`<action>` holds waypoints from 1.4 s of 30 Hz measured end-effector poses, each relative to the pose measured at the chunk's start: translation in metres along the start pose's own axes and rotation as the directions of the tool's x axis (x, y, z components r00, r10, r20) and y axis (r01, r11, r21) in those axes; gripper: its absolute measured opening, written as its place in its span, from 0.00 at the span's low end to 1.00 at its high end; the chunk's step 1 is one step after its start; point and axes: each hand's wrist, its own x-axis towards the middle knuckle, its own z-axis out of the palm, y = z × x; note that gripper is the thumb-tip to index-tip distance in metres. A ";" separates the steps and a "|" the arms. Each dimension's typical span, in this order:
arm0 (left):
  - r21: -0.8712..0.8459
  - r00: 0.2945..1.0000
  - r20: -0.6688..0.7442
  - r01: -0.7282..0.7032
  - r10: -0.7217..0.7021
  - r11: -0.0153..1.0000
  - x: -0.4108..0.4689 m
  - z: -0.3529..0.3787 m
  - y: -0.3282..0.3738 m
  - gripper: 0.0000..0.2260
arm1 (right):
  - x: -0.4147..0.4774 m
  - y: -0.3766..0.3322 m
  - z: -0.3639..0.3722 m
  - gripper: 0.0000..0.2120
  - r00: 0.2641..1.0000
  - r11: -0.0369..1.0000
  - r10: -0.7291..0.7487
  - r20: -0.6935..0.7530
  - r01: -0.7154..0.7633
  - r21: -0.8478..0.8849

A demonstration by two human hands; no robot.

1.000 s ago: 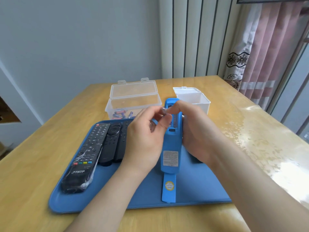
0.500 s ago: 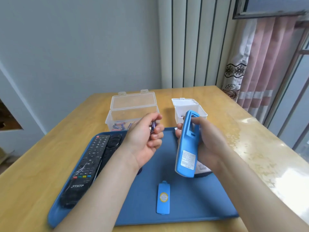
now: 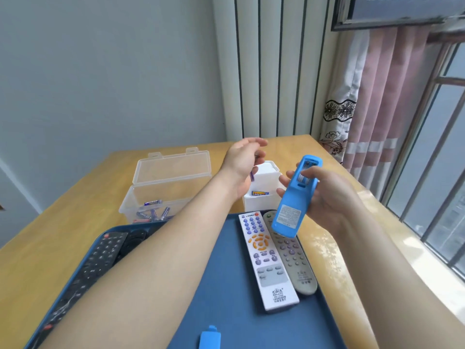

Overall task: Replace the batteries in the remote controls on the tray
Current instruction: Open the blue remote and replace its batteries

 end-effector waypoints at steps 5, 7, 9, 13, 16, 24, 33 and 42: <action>0.208 0.992 0.019 -0.126 0.125 0.970 0.003 -0.013 -0.007 0.12 | 0.010 0.010 0.003 0.13 0.999 0.999 0.045 0.010 -0.045 0.005; 0.260 0.984 -0.017 -0.167 0.177 0.951 -0.003 -0.035 0.000 0.13 | 0.008 0.011 0.008 0.12 0.998 0.999 0.044 0.044 -0.043 -0.017; 0.391 0.978 -0.027 -0.179 0.206 0.903 -0.010 -0.066 0.007 0.14 | 0.004 0.014 0.016 0.12 0.995 0.992 0.020 0.094 -0.008 -0.122; 0.637 0.990 -0.067 -0.054 0.126 0.769 -0.023 -0.137 0.015 0.14 | -0.007 0.029 0.047 0.09 0.979 0.903 0.038 0.201 0.052 -0.426; 0.760 0.997 -0.080 0.047 0.021 0.648 -0.028 -0.179 0.011 0.13 | -0.009 0.046 0.078 0.08 0.968 0.778 0.018 0.250 0.143 -0.612; 0.884 0.997 -0.011 0.045 -0.076 0.464 -0.026 -0.202 -0.007 0.12 | 0.004 0.092 0.107 0.06 0.963 0.478 0.046 0.267 0.213 -0.852; 0.935 0.985 0.019 0.042 -0.170 0.352 0.012 -0.165 -0.003 0.05 | 0.011 0.090 0.099 0.11 0.998 0.831 0.010 0.056 0.023 -0.556; 0.999 0.977 0.032 -0.029 -0.213 0.016 0.041 -0.125 -0.017 0.11 | 0.014 0.088 0.095 0.12 0.998 0.859 0.040 0.042 -0.013 -0.511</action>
